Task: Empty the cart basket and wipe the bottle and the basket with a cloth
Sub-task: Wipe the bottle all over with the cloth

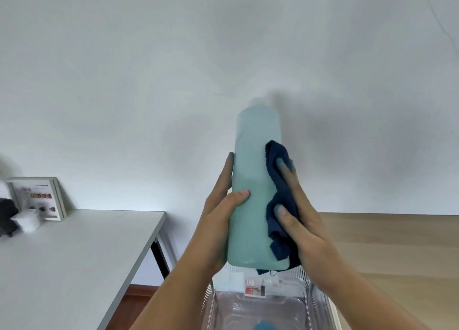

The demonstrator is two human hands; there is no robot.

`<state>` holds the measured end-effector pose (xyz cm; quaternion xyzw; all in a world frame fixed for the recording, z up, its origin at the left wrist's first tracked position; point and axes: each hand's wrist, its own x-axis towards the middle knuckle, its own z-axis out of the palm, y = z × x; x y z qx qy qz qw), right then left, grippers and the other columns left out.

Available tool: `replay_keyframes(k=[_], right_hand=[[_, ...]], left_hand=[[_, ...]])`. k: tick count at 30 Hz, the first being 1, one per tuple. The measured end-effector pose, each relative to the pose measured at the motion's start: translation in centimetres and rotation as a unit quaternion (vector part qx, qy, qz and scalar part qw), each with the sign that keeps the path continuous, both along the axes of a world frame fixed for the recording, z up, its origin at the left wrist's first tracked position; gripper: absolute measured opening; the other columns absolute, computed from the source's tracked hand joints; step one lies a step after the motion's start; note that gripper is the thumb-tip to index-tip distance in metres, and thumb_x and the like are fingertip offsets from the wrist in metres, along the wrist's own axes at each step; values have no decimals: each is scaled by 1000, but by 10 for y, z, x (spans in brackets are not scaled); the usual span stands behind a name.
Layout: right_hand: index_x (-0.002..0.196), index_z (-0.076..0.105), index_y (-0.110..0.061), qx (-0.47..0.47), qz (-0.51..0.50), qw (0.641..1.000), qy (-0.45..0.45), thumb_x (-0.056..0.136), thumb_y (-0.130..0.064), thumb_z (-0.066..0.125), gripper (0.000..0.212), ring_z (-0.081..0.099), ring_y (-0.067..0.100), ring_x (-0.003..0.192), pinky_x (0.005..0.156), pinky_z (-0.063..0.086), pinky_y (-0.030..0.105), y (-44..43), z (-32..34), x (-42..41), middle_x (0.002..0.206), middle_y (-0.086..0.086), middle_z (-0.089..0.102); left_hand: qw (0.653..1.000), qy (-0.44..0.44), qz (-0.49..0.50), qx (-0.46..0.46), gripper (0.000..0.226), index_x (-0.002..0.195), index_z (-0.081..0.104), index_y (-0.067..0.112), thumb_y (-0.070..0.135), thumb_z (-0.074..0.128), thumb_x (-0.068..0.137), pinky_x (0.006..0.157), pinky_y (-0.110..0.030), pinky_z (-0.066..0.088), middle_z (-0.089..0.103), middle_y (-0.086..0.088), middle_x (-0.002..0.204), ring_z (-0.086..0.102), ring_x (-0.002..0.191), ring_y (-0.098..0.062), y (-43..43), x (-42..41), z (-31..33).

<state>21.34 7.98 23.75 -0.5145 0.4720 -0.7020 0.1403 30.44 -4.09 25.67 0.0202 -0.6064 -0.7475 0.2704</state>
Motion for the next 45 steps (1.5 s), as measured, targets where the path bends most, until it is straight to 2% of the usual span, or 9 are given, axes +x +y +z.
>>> replay_keyframes(k=[5, 9, 15, 19, 23, 26, 30, 34, 45], right_hand=[[136, 35, -49, 17, -117, 978, 174, 90, -20, 51, 57, 19, -14, 137, 99, 23, -2, -11, 30, -6, 155, -22, 14], [131, 52, -34, -51, 33, 986, -157, 94, -16, 49, 41, 54, 8, 71, 67, 43, 17, -21, 51, -18, 89, -2, 55], [133, 48, -38, -40, 123, 954, -271, 82, -35, 58, 51, 24, 28, 99, 94, 23, 48, -10, 10, -8, 115, 8, 33], [138, 38, -46, -9, 51, 987, -150, 95, -14, 46, 55, 49, 9, 72, 68, 46, 24, 1, -1, -8, 103, -6, 39], [129, 42, -56, 38, -43, 998, 3, 89, -21, 47, 53, 32, -8, 134, 99, 38, 12, -9, 13, -13, 148, -30, 26], [129, 47, -46, 33, -39, 999, -2, 92, -16, 48, 48, 54, -8, 114, 82, 45, 6, -21, 34, -21, 147, -19, 39], [122, 55, -36, -16, 73, 981, -181, 98, -20, 43, 31, 47, 0, 51, 54, 43, 11, -24, 38, -29, 67, -15, 56], [123, 57, -36, 22, 116, 961, -249, 88, -39, 56, 35, 34, 21, 83, 82, 31, 36, -18, 5, -21, 93, 4, 44], [115, 61, -39, 203, 15, 960, -190, 99, -15, 42, 35, 69, 23, 98, 80, 57, 34, -6, -87, -23, 110, 0, 72]], left_hand=[[999, 20, -33, 12, 60, 143, 35, 39, 24, 54, 89, 99, -58, 44, 54, -7, 140, 55, 122, -35, 13, 3, -1], [993, 18, -58, 99, 75, 139, 43, 28, 38, 77, 73, 80, -46, 54, 59, -15, 129, 64, 101, -33, 28, 2, -9], [996, -2, -18, 88, 58, 138, 45, 35, 41, 64, 84, 91, -51, 51, 60, -7, 133, 62, 112, -31, 22, -7, -8], [998, -52, 13, 29, 55, 140, 35, 50, 40, 55, 90, 101, -48, 47, 58, 7, 136, 58, 122, -20, 13, 0, -15], [999, -47, -12, 21, 54, 141, 38, 42, 43, 58, 90, 91, -43, 53, 58, 2, 136, 59, 120, -23, 22, 1, -18], [996, -42, -15, 81, 62, 134, 50, 31, 49, 70, 79, 81, -41, 56, 62, -9, 129, 65, 108, -27, 28, 0, -22], [991, -42, -32, 126, 79, 131, 54, 19, 55, 79, 65, 87, -48, 53, 63, -15, 125, 64, 104, -31, 28, 2, -24], [996, -22, 1, 85, 59, 128, 55, 23, 42, 74, 75, 88, -50, 54, 65, -13, 123, 65, 106, -31, 19, 3, -22], [964, -197, 156, -88, 66, 109, 60, 36, 27, 90, 51, 74, -34, 60, 73, 13, 102, 69, 94, -8, -6, 14, -101]])
